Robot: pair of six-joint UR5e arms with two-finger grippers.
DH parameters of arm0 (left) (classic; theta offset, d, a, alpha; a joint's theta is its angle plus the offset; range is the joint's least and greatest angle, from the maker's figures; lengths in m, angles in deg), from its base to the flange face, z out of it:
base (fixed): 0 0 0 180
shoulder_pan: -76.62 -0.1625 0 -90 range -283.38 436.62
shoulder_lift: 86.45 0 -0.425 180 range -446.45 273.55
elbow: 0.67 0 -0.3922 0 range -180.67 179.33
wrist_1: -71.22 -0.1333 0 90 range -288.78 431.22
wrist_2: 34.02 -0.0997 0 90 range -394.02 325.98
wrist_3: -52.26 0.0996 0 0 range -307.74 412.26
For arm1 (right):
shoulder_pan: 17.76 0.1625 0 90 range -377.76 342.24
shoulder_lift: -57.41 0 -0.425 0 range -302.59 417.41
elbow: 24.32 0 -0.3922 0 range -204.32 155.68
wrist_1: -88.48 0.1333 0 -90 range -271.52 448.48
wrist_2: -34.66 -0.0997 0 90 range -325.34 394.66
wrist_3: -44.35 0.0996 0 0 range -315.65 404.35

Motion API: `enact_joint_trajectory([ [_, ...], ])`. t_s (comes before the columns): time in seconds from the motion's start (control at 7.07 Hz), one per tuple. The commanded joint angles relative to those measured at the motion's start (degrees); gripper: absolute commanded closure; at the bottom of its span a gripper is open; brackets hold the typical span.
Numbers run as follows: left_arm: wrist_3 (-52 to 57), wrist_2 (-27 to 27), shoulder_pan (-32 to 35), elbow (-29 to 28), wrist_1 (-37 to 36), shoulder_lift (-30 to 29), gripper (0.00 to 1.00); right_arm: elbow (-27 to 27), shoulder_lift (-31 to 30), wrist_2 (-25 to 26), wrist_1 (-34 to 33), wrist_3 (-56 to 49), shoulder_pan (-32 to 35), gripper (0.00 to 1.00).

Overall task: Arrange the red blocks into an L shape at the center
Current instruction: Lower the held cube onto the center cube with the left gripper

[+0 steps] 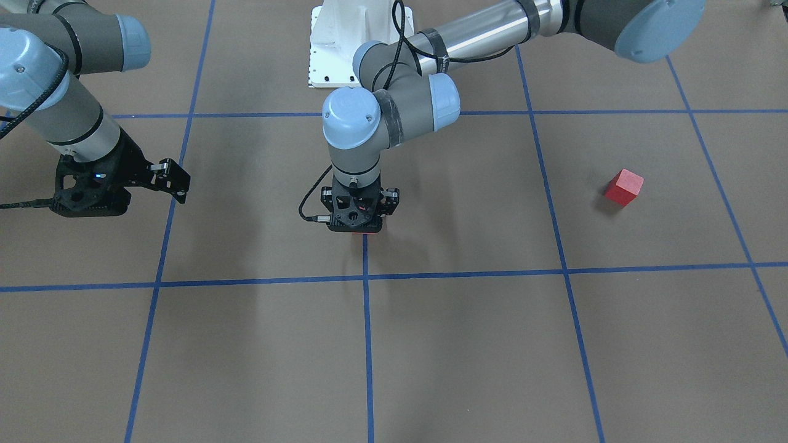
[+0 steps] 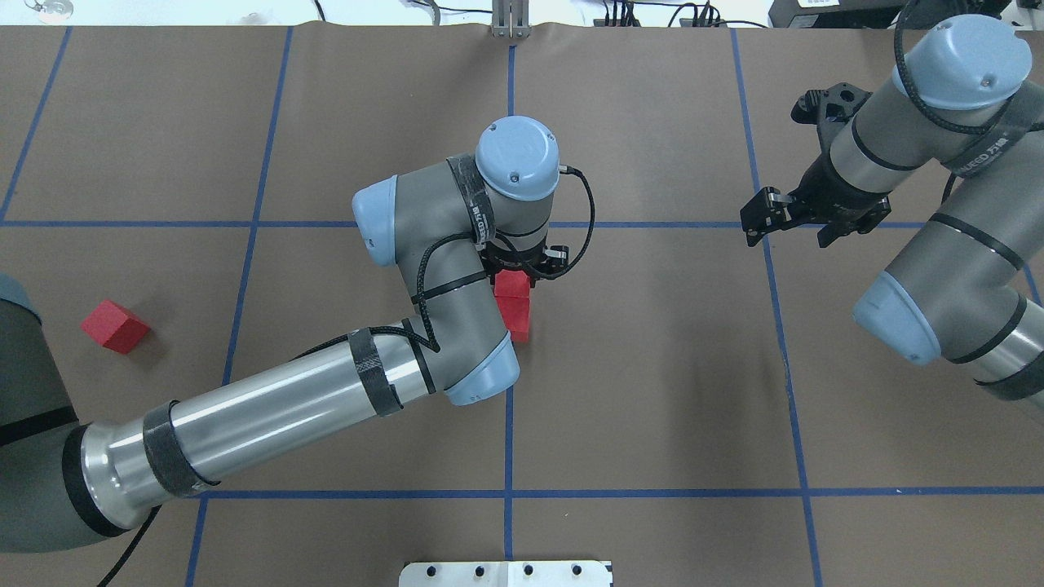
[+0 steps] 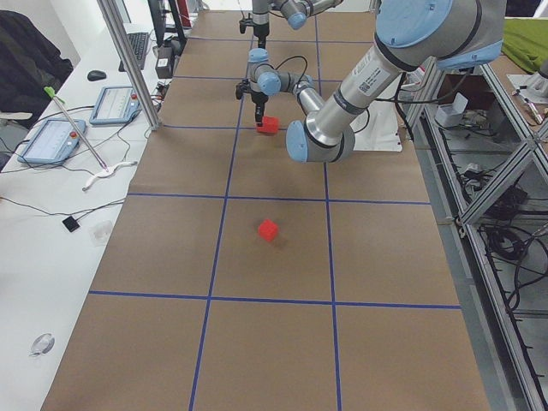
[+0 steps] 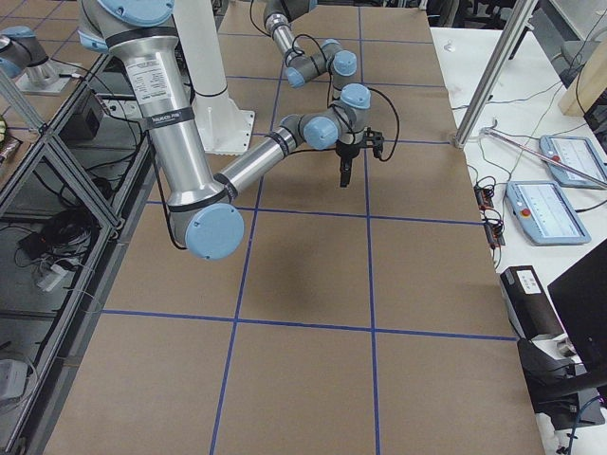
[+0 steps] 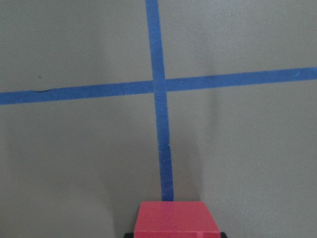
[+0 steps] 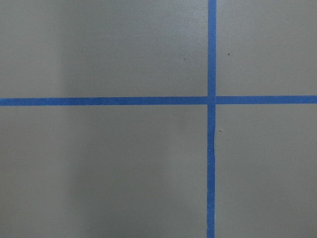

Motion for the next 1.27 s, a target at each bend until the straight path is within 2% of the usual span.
enact_joint_trajectory([
  [0.0,0.0,0.0,-0.1,0.1,-0.1,0.0,1.0,0.0,0.0,0.0,0.0,0.0,0.0,0.0],
  [0.71,-1.1,0.1,-0.4,0.2,0.1,0.8,1.0,0.0,0.0,0.0,0.0,0.0,0.0,0.0],
  [0.85,-0.7,0.1,-0.4,0.2,0.2,0.8,0.57,0.0,0.0,0.0,0.0,0.1,0.0,0.0],
  [0.99,-0.5,0.1,-0.6,0.2,0.3,1.1,0.06,0.0,0.0,0.0,0.0,0.0,0.0,0.0],
  [1.13,-0.5,0.1,-0.6,0.3,0.4,1.1,0.0,0.0,0.0,0.0,0.0,0.0,0.0,0.0],
])
